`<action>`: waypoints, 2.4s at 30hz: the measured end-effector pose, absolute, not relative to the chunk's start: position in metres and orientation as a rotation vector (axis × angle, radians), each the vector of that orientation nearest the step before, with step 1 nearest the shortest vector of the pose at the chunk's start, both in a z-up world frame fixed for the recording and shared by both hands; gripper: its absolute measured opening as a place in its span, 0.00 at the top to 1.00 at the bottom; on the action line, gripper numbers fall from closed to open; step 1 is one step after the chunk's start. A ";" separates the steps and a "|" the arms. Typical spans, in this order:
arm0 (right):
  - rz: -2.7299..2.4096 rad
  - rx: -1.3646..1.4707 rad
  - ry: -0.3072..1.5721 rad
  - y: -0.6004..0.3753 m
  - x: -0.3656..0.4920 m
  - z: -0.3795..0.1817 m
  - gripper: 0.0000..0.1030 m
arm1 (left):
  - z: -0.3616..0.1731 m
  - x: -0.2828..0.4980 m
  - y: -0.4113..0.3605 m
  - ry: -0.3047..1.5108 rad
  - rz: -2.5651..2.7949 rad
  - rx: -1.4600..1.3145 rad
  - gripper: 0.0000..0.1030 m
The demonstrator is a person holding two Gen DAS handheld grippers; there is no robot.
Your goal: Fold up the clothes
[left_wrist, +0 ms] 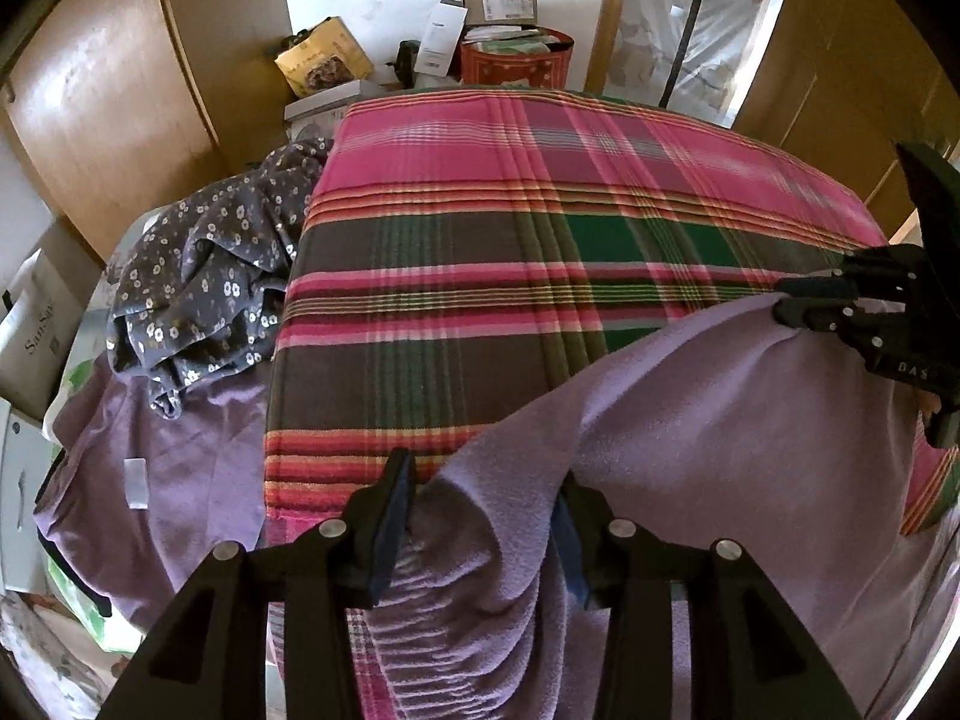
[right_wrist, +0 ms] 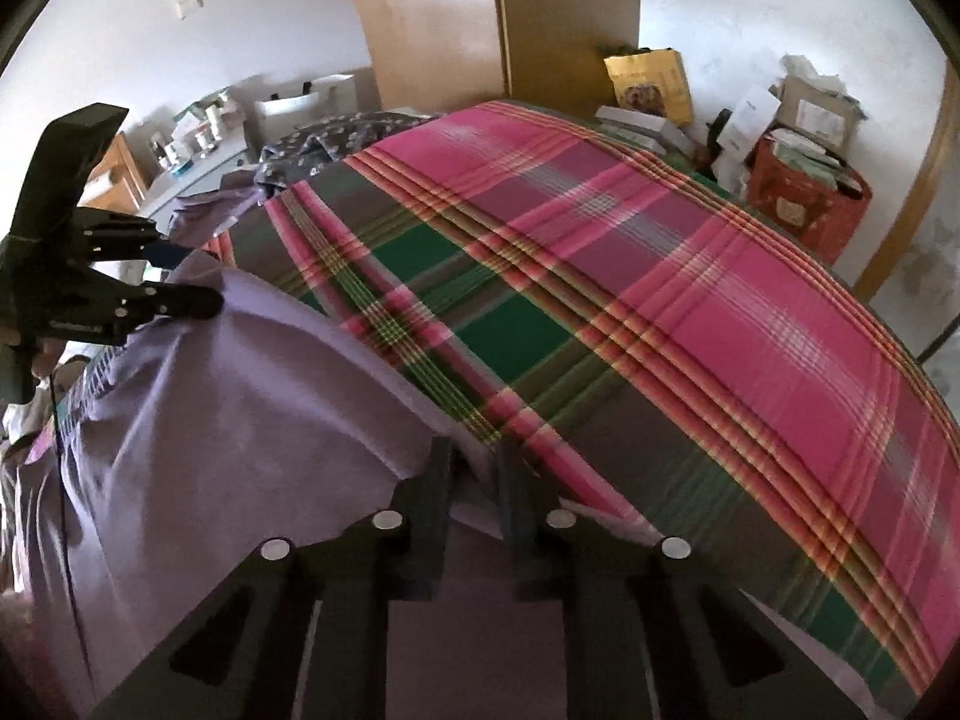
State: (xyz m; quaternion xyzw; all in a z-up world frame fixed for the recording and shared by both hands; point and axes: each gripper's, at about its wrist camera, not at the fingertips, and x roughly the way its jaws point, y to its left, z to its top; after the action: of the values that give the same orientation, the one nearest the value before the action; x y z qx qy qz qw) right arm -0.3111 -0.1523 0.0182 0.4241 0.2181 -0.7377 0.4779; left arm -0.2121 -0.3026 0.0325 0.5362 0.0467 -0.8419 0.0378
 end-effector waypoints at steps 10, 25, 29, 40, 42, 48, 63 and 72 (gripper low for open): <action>-1.891 0.913 0.518 -0.134 -0.278 0.041 0.93 | 0.048 -0.190 -0.338 0.656 -2.609 1.548 0.57; -1.965 0.749 0.587 -0.104 -0.199 0.073 0.95 | 0.067 -0.151 -0.335 0.748 -2.623 1.474 0.58; -1.956 0.743 0.605 -0.100 -0.181 0.071 0.95 | 0.063 -0.139 -0.333 0.782 -2.612 1.486 0.58; -1.922 0.693 0.679 -0.097 -0.144 0.054 0.97 | 0.071 -0.135 -0.325 1.066 -2.583 1.482 0.57; -1.918 0.696 0.679 -0.098 -0.145 0.053 0.97 | 0.069 -0.137 -0.323 1.095 -2.572 1.475 0.57; -1.935 0.752 0.646 -0.096 -0.168 0.051 0.96 | 0.061 -0.143 -0.321 1.096 -2.545 1.493 0.57; -1.949 0.775 0.527 -0.114 -0.217 0.063 0.58 | 0.058 -0.149 -0.322 1.158 -2.542 1.496 0.57; -1.945 0.800 0.484 -0.130 -0.234 0.061 0.52 | 0.059 -0.154 -0.327 1.173 -2.540 1.481 0.57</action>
State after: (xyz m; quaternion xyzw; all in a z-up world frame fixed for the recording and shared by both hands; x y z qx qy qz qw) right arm -0.2336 -0.1298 0.0607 0.3269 0.1976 -0.7945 0.4721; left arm -0.1544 -0.3270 0.0586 0.4679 0.3704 -0.8023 -0.0121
